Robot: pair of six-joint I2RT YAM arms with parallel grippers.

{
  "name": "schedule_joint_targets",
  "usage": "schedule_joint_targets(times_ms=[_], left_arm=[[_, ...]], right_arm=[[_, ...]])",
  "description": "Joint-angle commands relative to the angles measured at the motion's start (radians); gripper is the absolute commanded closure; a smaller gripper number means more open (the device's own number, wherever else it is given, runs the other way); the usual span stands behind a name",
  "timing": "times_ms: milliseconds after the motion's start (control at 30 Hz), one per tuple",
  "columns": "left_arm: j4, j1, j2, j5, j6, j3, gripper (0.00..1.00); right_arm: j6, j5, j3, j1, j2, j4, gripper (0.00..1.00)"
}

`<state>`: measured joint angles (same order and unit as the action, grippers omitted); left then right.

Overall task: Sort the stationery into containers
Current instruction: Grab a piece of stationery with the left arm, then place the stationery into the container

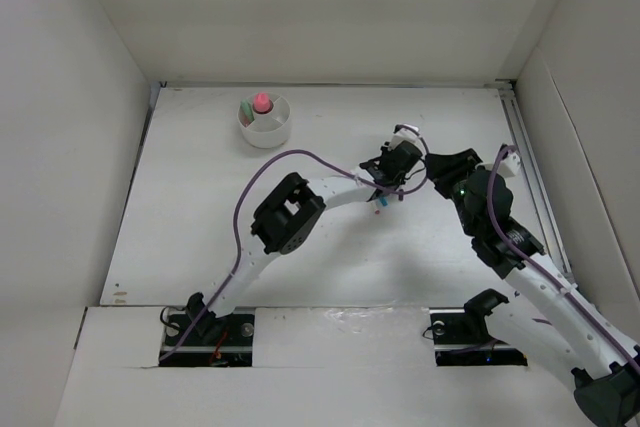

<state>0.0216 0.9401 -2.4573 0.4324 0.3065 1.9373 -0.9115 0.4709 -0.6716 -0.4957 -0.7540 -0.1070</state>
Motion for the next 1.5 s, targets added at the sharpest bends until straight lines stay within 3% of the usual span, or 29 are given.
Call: schedule_joint_targets(times_ms=[0,233,400,567,800,1100,1467], left_arm=[[-0.090,-0.006,0.133,-0.023,-0.026,-0.052,0.94],[-0.161,-0.040,0.358,-0.079,-0.035,-0.145,0.96],[-0.227,-0.177,0.501,-0.194,-0.009,-0.268,0.96],[-0.253,-0.339,0.567,-0.216,0.028,-0.337,0.96],[-0.321,-0.491,0.546,-0.144,-0.030,-0.353,0.96],[-0.357,-0.491,0.445,0.026,-0.204,-0.278,0.96],[-0.295,-0.521,0.320,0.028,-0.201,-0.135,0.95]], right_arm=[[0.020,-0.018,-0.005,0.008,0.004,0.059,0.54],[0.029,-0.038,-0.005,0.008,0.004,0.070,0.54],[0.029,-0.038,-0.005,0.008,0.013,0.070,0.53],[0.029,-0.058,-0.005,0.008,0.013,0.070,0.53],[0.039,-0.086,-0.005,0.008,-0.015,0.079,0.50],[0.048,-0.109,-0.014,0.017,-0.042,0.089,0.49],[0.057,-0.114,-0.014,0.017,-0.061,0.098,0.48]])
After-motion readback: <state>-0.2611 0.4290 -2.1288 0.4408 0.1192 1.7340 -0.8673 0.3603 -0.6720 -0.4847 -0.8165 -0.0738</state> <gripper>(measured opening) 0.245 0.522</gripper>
